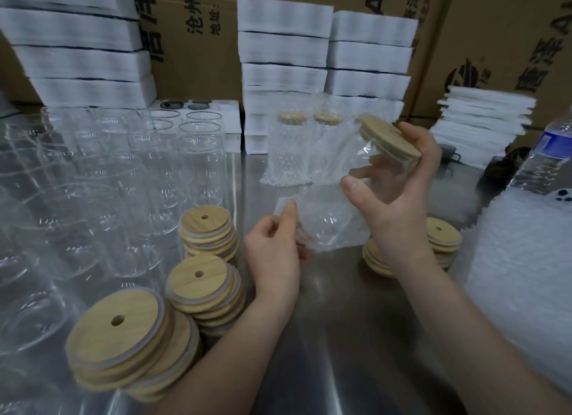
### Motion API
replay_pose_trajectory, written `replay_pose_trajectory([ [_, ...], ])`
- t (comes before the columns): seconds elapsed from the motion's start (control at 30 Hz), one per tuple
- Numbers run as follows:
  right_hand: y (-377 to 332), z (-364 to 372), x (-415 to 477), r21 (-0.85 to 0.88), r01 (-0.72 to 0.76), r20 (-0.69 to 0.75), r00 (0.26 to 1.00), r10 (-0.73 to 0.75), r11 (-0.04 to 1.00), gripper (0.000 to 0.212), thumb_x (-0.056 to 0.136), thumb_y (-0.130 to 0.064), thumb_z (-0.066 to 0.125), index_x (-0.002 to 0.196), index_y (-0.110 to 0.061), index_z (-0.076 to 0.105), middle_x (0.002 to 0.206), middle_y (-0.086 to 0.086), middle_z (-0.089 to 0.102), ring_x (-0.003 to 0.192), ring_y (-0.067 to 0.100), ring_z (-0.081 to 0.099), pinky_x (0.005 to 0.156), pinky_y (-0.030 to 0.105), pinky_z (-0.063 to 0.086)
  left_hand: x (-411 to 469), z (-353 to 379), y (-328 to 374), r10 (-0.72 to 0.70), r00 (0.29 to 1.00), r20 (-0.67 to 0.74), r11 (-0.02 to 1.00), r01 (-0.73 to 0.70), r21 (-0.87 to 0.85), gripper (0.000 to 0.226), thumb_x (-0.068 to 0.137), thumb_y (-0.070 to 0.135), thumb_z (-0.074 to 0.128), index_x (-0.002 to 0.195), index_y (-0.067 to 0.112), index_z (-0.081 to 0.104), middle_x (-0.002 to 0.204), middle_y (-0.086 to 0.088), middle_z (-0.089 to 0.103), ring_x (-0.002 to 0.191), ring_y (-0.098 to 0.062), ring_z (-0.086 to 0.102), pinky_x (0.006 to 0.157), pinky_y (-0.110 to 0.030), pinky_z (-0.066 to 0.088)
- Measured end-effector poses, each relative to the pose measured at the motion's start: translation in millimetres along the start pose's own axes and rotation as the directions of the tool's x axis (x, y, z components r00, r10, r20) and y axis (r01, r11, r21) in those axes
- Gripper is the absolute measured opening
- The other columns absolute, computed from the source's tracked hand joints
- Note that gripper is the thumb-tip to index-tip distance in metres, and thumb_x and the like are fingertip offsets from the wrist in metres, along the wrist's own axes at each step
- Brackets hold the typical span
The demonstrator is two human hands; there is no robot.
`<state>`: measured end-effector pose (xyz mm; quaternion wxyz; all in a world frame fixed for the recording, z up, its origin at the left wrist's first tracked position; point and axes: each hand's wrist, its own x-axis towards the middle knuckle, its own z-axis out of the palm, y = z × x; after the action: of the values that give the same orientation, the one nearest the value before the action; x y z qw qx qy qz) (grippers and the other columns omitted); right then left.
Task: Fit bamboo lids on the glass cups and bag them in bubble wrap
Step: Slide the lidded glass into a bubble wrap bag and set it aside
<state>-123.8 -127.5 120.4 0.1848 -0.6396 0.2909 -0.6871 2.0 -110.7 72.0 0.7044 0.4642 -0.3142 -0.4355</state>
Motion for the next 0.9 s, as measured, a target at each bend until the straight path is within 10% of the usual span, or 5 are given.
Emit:
replay_pose_trajectory([
  [0.2,6,-2,0,-0.012,0.029,-0.062,0.998,-0.029,1.000,0.070,0.079,-0.012,0.078,0.131,-0.026,0.033,0.140,0.021,0.036,0.098,0.009,0.057,0.080,0.025,0.053,-1,-4,1,0.392,0.917,0.072,0.876,-0.396,0.274,0.036,0.088,0.041,0.049,0.073,0.012,0.063,0.095,-0.004,0.056,0.086,0.004,0.052,0.083,-0.014,0.038],
  [0.33,12,-3,0,0.002,0.002,-0.089,0.996,-0.002,1.000,0.071,0.078,-0.018,0.080,0.133,-0.023,0.035,0.141,0.019,0.037,0.102,0.006,0.058,0.082,0.026,0.053,-2,-8,-1,0.451,0.851,0.268,0.750,-0.524,0.403,0.027,0.068,0.039,0.043,0.085,0.022,0.055,0.129,0.007,0.051,0.128,-0.011,0.040,0.110,-0.038,0.026],
  [0.63,21,7,-8,-0.124,0.039,0.021,0.999,-0.037,0.992,0.073,0.074,-0.030,0.082,0.134,-0.022,0.043,0.135,-0.006,0.049,0.126,0.015,0.052,0.102,0.038,0.049,5,-2,-9,0.352,0.887,0.298,0.723,-0.460,0.515,0.098,0.069,0.033,0.084,0.146,0.018,0.026,0.140,0.001,0.033,0.135,-0.019,0.031,0.112,-0.034,0.031],
  [0.77,22,13,-12,-0.183,0.024,0.071,0.997,-0.011,0.983,0.076,0.072,-0.035,0.083,0.137,-0.026,0.044,0.135,-0.014,0.050,0.126,0.007,0.051,0.102,0.026,0.046,7,-2,-11,0.287,0.917,0.278,0.670,-0.400,0.626,0.104,0.067,0.058,0.074,0.149,0.012,0.028,0.148,-0.007,0.039,0.140,-0.023,0.030,0.116,-0.039,0.024],
  [0.9,25,21,-15,-0.227,0.033,0.100,0.995,-0.011,0.973,0.076,0.071,-0.035,0.084,0.135,-0.034,0.044,0.134,-0.020,0.050,0.127,0.006,0.051,0.104,0.026,0.045,11,-4,-14,0.328,0.916,0.233,0.733,-0.402,0.548,0.089,0.073,0.039,0.080,0.145,0.011,0.036,0.143,-0.006,0.047,0.136,-0.023,0.040,0.111,-0.047,0.033],
])
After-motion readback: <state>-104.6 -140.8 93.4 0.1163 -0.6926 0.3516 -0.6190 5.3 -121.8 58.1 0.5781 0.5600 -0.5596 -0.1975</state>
